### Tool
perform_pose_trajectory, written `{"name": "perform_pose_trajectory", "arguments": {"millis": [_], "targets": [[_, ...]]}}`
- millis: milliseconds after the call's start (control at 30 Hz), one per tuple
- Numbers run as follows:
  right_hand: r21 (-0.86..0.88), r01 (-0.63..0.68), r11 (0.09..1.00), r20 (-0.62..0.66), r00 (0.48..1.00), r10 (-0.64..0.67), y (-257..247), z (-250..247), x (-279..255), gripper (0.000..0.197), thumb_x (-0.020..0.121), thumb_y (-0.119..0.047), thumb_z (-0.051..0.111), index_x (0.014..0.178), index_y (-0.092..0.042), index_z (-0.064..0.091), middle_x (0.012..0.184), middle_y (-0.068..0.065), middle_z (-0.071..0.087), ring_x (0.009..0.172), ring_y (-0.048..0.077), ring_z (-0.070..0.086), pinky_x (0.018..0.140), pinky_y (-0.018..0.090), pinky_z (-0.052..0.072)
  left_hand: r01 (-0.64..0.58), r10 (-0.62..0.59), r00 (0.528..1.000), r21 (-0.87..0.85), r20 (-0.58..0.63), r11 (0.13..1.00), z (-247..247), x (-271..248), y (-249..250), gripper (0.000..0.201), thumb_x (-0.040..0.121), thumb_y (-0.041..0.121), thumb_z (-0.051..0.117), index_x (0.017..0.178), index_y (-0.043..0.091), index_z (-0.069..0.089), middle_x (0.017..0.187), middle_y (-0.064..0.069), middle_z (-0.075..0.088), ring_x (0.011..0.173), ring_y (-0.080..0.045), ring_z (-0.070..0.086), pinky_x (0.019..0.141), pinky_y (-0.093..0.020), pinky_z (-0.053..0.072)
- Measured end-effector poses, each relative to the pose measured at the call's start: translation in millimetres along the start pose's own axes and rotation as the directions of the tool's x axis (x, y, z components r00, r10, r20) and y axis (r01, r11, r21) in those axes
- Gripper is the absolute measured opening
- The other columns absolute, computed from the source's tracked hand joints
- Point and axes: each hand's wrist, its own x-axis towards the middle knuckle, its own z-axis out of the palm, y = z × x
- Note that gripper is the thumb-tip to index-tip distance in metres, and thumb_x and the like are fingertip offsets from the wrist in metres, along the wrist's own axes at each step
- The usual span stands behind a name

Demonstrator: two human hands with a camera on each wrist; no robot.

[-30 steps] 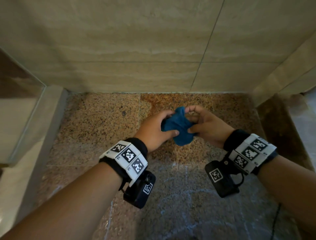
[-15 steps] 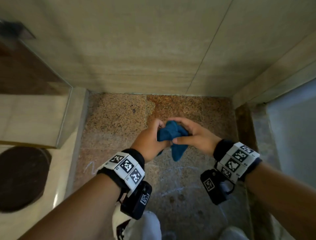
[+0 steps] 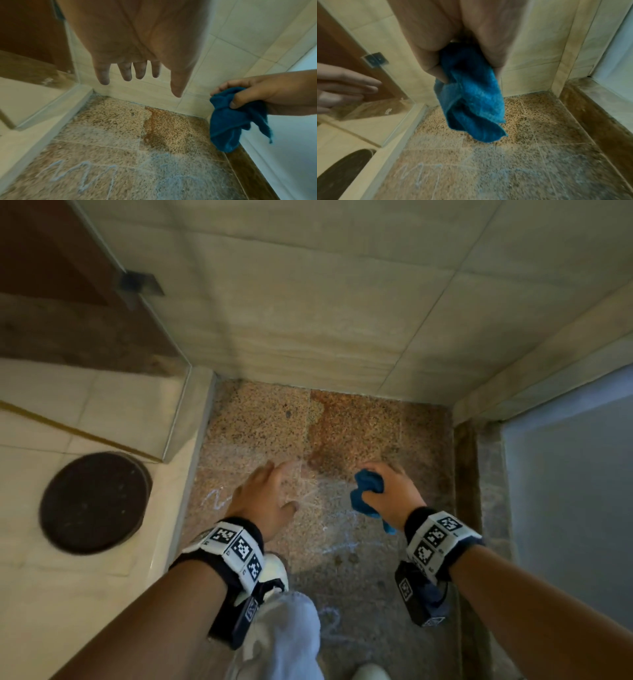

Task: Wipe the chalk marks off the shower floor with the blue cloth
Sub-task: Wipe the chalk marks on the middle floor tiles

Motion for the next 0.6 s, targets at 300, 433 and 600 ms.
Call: {"name": "perform_pose_trajectory", "arguments": {"millis": [300, 433, 600], "targets": [[-0.135, -0.018, 0.991, -0.004, 1.0, 0.017, 32, 41, -43, 0.031, 0.091, -0.011, 0.053, 0.12, -0.022, 0.051, 0.13, 0.003, 0.038, 0.103, 0.024, 0.051, 0.077, 0.026, 0.042, 0.151, -0.151, 0.987, 0.005, -0.049, 0.989, 26, -68, -44, 0.075, 0.095, 0.037, 0.056, 0.153, 0.03, 0.009, 0.163, 0.0, 0.002, 0.149, -0.022, 0.005, 0.118, -0.048, 0.017], [-0.157, -0.01, 0.988, 0.016, 1.0, 0.013, 40, 73, -39, 0.026, 0.091, -0.013, 0.052, 0.115, -0.023, 0.053, 0.123, 0.002, 0.04, 0.086, 0.02, 0.05, 0.069, 0.025, 0.043, 0.172, -0.171, 0.983, 0.016, -0.065, 0.985, 40, -75, -77, 0.076, 0.095, 0.039, 0.057, 0.154, 0.031, 0.009, 0.163, 0.0, 0.001, 0.149, -0.022, 0.004, 0.118, -0.047, 0.017], [-0.18, 0.012, 0.984, 0.043, 0.999, -0.004, 47, 143, -1, 0.024, 0.09, -0.009, 0.051, 0.106, -0.026, 0.055, 0.115, 0.0, 0.045, 0.085, 0.019, 0.049, 0.068, 0.028, 0.042, 0.181, -0.177, 0.983, 0.098, -0.052, 0.979, 67, -49, -139, 0.078, 0.095, 0.042, 0.054, 0.154, 0.03, 0.004, 0.163, 0.001, -0.002, 0.149, -0.023, 0.004, 0.118, -0.048, 0.017]]}}
